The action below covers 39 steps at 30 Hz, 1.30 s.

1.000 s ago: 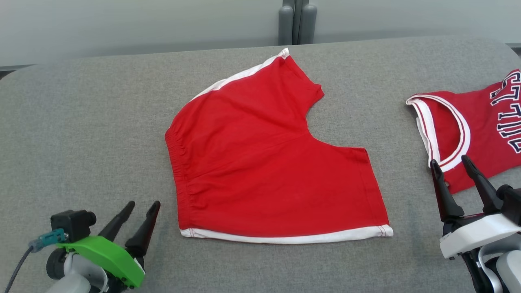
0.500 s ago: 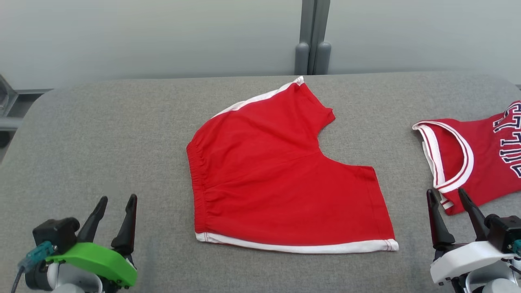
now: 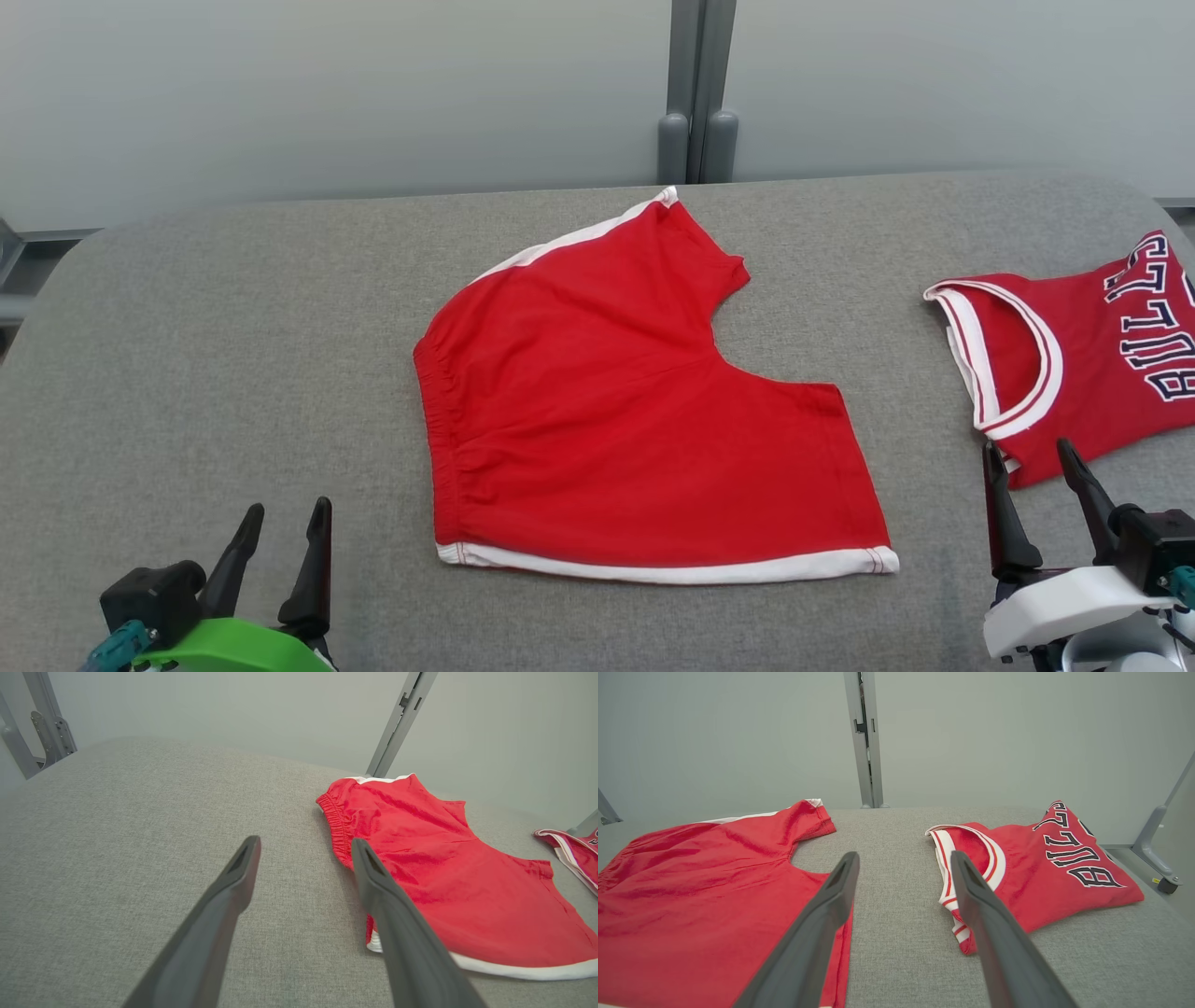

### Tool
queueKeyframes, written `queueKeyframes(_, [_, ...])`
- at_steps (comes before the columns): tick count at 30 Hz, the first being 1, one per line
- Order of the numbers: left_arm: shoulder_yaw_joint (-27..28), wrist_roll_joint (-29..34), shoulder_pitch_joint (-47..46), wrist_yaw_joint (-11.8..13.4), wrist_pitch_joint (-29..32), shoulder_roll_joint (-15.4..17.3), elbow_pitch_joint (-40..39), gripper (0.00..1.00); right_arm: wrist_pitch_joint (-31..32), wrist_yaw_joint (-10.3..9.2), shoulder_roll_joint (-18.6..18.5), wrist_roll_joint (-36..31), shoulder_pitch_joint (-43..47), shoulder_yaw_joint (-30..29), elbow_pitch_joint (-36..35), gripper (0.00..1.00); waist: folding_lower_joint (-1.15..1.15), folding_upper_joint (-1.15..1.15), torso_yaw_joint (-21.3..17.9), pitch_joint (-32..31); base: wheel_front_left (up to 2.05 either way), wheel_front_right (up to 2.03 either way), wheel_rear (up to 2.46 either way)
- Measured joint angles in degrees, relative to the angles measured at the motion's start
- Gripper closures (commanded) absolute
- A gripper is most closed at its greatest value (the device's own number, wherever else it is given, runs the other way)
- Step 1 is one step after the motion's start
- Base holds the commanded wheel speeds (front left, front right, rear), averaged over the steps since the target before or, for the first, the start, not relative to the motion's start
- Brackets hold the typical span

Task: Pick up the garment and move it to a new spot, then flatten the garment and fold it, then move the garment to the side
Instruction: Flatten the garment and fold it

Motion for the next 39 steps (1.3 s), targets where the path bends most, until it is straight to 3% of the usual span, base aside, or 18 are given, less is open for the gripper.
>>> queueKeyframes(6, [1.9,2.3,1.3,-1.5,0.0,-2.2,-0.1,0.0,0.0,0.3,1.5,-0.7,0.1,-0.3,1.0,0.0,0.0,0.0,-0.4,-0.1,0.0,0.0,0.0])
queueKeyframes(10, [2.7,3.5,1.6,-2.5,0.0,-3.2,-0.2,0.0,0.0,3.74,1.6,-0.4,2.3,4.2,7.2,0.0,0.0,0.0,-0.6,-0.2,0.0,0.0,0.0])
queueKeyframes(14, [3.4,4.6,2.6,-3.5,0.0,-3.6,-0.4,0.0,0.0,5.59,2.2,-0.3,3.7,7.5,13.4,0.01,0.0,0.0,-0.8,0.4,0.0,0.0,0.0])
queueKeyframes(16, [3.4,5.5,2.6,-4.4,0.0,-4.4,-0.4,0.0,0.0,6.13,3.2,-0.3,1.8,7.8,15.3,0.15,0.0,0.0,-0.8,1.1,0.0,0.0,0.0])
queueKeyframes(20, [-0.7,4.8,2.6,-7.7,0.0,-5.2,3.2,0.0,0.0,6.15,3.6,-0.3,-3.0,6.7,17.1,0.12,0.0,0.0,-0.2,2.2,0.0,0.0,0.0])
queueKeyframes(22, [-2.7,4.4,2.5,-9.1,0.0,-5.4,4.4,0.0,0.0,6.32,3.6,-0.3,-4.1,6.8,18.0,0.15,0.0,0.0,0.1,2.6,0.0,0.0,0.0])
queueKeyframes(26, [-3.5,4.3,2.1,-9.6,0.1,-5.4,5.7,0.0,0.0,7.33,3.8,-0.3,-5.2,7.7,20.0,0.2,0.0,0.0,0.4,3.5,0.0,0.0,0.0])
queueKeyframes(28, [-3.5,4.3,1.5,-9.6,0.1,-5.4,6.1,0.0,0.0,7.73,4.3,-0.3,-5.9,8.0,21.4,0.3,0.0,0.0,0.6,4.0,0.0,0.0,0.0])
queueKeyframes(32, [-3.6,3.8,-0.8,-10.1,0.3,-5.4,7.3,0.0,0.0,8.17,5.1,-0.3,-7.1,8.3,23.4,0.4,0.0,0.0,0.7,5.2,0.0,0.0,0.0])
queueKeyframes(33, [-3.8,3.7,-1.3,-10.1,0.3,-5.5,7.6,0.0,0.0,8.17,5.1,-0.3,-7.4,8.3,23.8,0.39,0.0,0.0,0.7,5.5,0.0,0.0,0.0])
queueKeyframes(37, [-4.3,3.2,-3.2,-10.5,0.8,-6.1,8.9,0.0,0.0,8.61,5.4,-0.3,-8.9,8.3,25.3,0.07,0.0,0.0,0.7,6.5,0.0,0.0,0.0])
queueKeyframes(39, [-4.6,2.8,-3.9,-10.5,0.8,-6.4,9.6,0.0,0.0,8.68,5.6,-0.3,-9.6,8.2,25.9,0.0,0.0,0.0,0.6,6.9,0.0,0.0,0.0])
